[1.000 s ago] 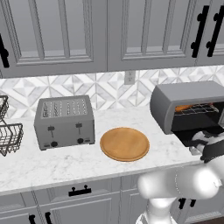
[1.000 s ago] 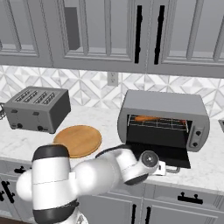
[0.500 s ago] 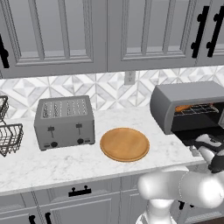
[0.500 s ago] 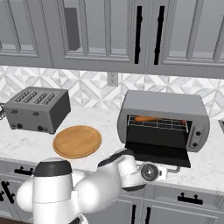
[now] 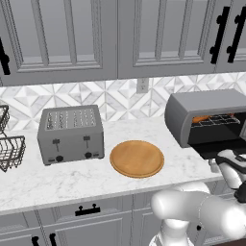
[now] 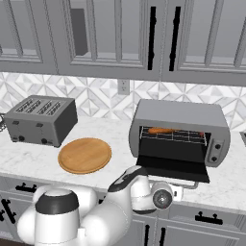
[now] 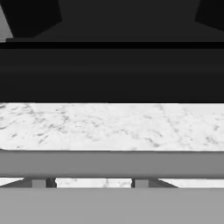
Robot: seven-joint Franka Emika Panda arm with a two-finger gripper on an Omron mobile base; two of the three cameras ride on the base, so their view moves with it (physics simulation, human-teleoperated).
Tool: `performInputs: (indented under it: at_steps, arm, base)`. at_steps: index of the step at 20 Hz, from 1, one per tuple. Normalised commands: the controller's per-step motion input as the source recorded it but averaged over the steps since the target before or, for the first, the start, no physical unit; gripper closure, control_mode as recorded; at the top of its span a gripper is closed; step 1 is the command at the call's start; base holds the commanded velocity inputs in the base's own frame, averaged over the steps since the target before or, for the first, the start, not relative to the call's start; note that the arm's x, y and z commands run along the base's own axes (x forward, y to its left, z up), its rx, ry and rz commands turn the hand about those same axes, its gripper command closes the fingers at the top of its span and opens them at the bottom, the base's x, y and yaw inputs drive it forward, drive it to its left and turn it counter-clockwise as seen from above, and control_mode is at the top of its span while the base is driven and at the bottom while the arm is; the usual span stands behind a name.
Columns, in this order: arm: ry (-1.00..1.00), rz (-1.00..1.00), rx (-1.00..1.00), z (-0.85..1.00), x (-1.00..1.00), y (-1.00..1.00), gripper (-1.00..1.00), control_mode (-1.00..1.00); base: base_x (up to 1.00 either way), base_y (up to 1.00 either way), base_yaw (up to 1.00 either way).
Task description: Pick up the kebab skewer and baguette bread, and place them inside the toaster oven. Close the toaster oven door and start by setting the timer.
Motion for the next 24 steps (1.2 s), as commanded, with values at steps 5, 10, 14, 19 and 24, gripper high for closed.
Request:
performInputs:
  at_steps: [5, 10, 14, 19, 24]
  arm:
    - [0.0, 0.0, 0.0, 0.95, 0.54, 0.0, -1.0, -1.0]
    - [0.0, 0.0, 0.01, 1.0, 0.53, 0.0, -1.0, -1.0]
    - [0.0, 0.0, 0.01, 0.96, 0.61, 0.12, -1.0, -1.0]
    - [0.03, 0.0, 0.0, 0.82, 0.75, 0.11, -1.0, -1.0]
    - [0.11, 0.0, 0.0, 0.48, 0.78, 0.0, -1.0, -1.0]
  base:
    - [0.0, 0.0, 0.0]
    - [0.0, 0.0, 0.0]
    - [0.0, 0.0, 0.0]
    - [0.0, 0.0, 0.0]
    - [0.0, 0.0, 0.0]
